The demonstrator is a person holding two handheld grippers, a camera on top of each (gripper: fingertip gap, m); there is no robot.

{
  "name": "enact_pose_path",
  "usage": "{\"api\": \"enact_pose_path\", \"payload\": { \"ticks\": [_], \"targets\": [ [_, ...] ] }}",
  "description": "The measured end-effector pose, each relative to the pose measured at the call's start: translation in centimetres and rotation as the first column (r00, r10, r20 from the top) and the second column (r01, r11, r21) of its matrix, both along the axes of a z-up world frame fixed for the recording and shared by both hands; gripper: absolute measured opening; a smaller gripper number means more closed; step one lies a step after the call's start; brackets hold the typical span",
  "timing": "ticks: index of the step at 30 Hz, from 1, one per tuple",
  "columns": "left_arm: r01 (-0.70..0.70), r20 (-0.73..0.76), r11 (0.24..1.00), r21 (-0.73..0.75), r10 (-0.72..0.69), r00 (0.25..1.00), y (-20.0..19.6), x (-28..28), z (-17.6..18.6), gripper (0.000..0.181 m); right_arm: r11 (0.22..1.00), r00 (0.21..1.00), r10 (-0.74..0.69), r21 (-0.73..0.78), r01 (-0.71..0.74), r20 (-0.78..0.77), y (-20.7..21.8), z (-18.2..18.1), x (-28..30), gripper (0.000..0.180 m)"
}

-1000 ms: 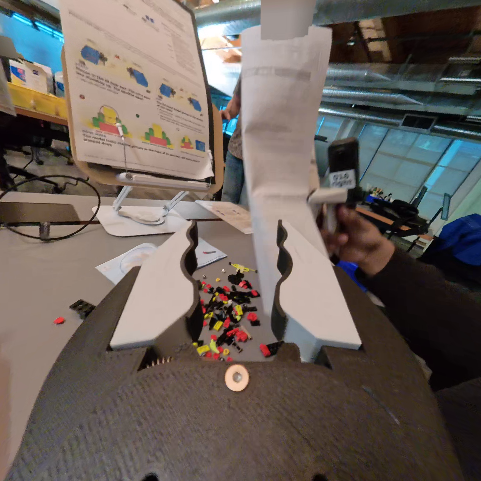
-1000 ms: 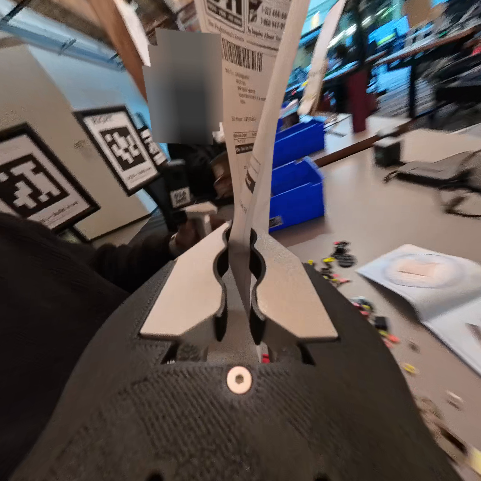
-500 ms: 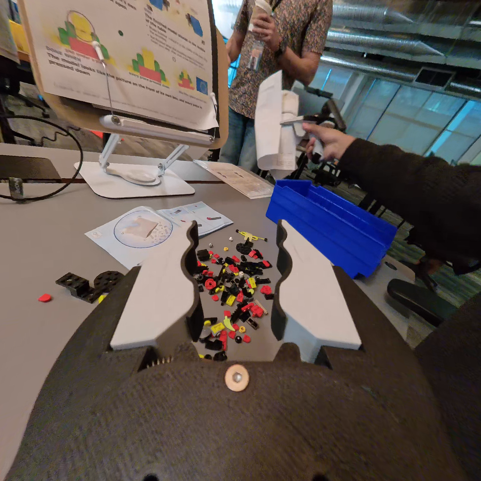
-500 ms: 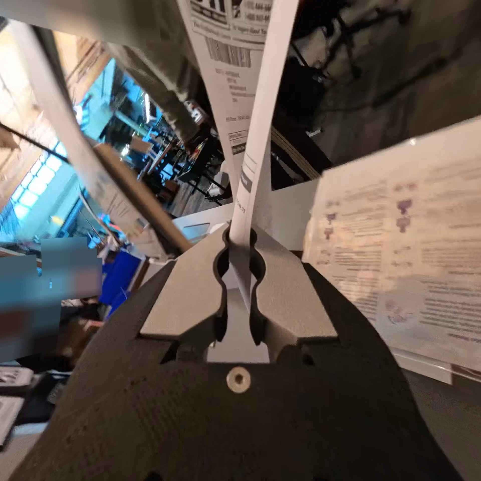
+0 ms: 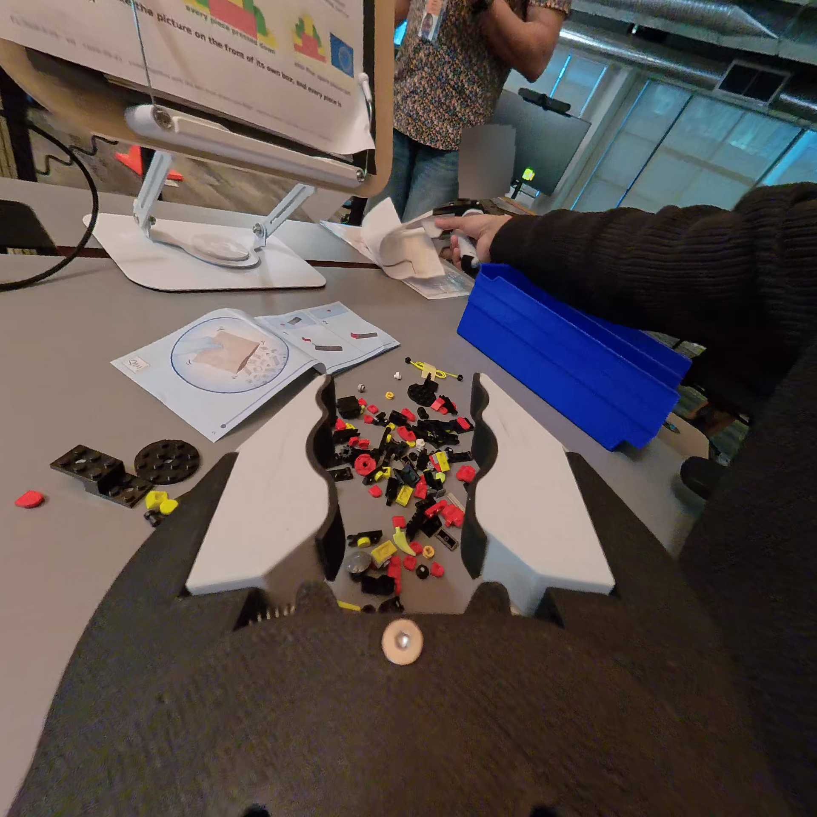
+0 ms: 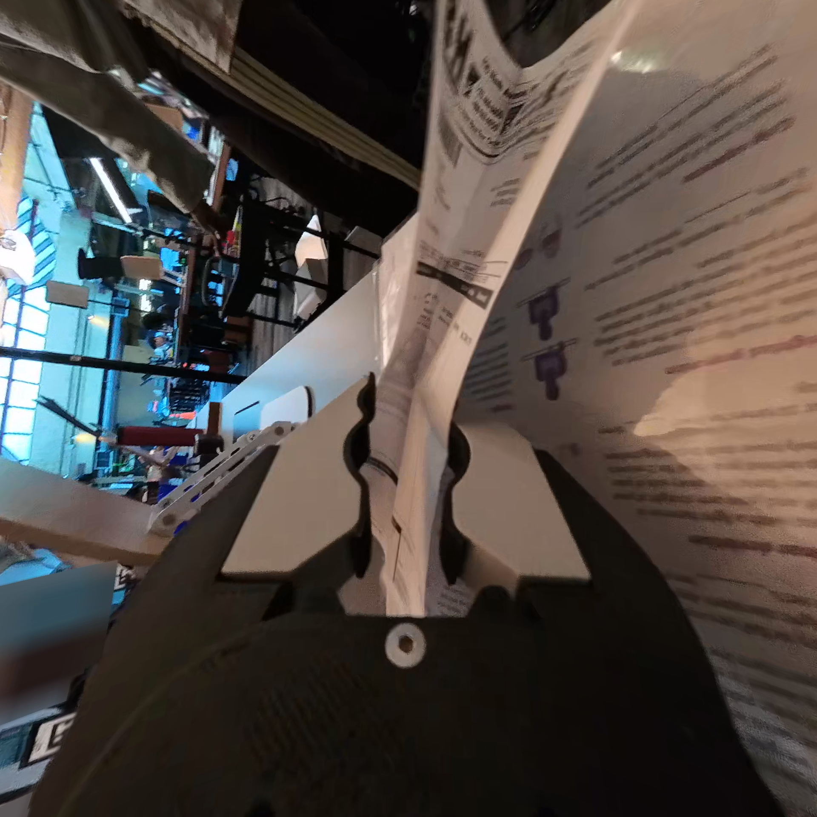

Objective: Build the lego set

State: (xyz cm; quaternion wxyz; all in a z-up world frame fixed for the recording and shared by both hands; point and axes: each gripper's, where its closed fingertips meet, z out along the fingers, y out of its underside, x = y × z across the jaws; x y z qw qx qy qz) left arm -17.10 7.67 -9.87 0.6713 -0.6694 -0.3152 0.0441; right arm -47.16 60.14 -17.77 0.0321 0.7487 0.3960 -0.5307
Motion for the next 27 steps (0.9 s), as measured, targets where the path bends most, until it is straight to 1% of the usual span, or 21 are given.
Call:
{"api": "enact_pose_path", "payload": {
  "ticks": [1, 2, 4, 7, 11, 13, 15, 17, 19, 24, 27],
  "targets": [
    [-0.004, -0.001, 1.0, 0.005, 0.004, 1.0, -0.1, 0.0, 0.1, 0.058, 1.0, 1.0, -0.012, 0.02, 0.011, 0.011, 0.5, 0.0, 0.0, 0.037],
    [-0.006, -0.002, 1.0, 0.012, 0.006, 1.0, -0.2, -0.1, 0.2, 0.058, 0.999, 1.0, -0.018, 0.051, 0.017, 0.022, 1.0, 0.0, 0.1, 0.043],
    [-0.002, 0.001, 1.0, 0.022, 0.002, 1.0, -0.3, 0.0, 0.4, 0.059, 0.989, 0.998, -0.031, 0.143, 0.023, 0.053, 2.3, 0.1, 0.8, 0.054],
    [0.019, 0.009, 0.999, 0.026, -0.019, 1.0, -0.1, 0.3, 0.4, 0.059, 0.956, 0.993, -0.046, 0.294, 0.013, 0.105, 4.3, 0.6, 2.4, 0.072],
    [0.051, 0.006, 0.998, 0.033, -0.051, 0.999, 0.4, 1.3, 0.6, 0.059, 0.882, 0.988, -0.054, 0.47, -0.022, 0.147, 6.5, 2.3, 4.9, 0.084],
    [0.059, -0.005, 0.998, 0.032, -0.059, 0.998, 0.5, 1.7, 0.9, 0.059, 0.835, 0.985, -0.004, 0.543, -0.093, 0.175, 6.5, 2.8, 6.2, 0.088],
    [0.067, -0.016, 0.997, 0.034, -0.067, 0.998, 0.6, 2.1, 1.1, 0.059, 0.795, 0.97, 0.037, 0.58, -0.175, 0.242, 6.3, 2.5, 7.6, 0.092],
    [0.07, -0.022, 0.997, 0.035, -0.069, 0.997, 0.6, 2.3, 1.2, 0.059, 0.745, 0.965, 0.019, 0.64, -0.189, 0.262, 6.9, 2.8, 8.4, 0.09],
    [0.069, -0.028, 0.997, 0.037, -0.068, 0.997, 0.7, 2.4, 1.4, 0.059, 0.708, 0.975, 0.009, 0.688, -0.162, 0.22, 7.3, 3.8, 8.5, 0.082],
    [0.07, -0.034, 0.997, 0.033, -0.069, 0.997, 0.7, 2.5, 1.5, 0.059, 0.648, 0.981, -0.002, 0.747, -0.145, 0.193, 8.0, 5.2, 8.8, 0.078],
    [0.066, -0.031, 0.997, 0.025, -0.065, 0.997, 0.7, 2.3, 1.3, 0.059, 0.61, 0.984, 0.042, 0.775, -0.164, 0.175, 7.8, 6.0, 8.8, 0.073]
  ]
}}
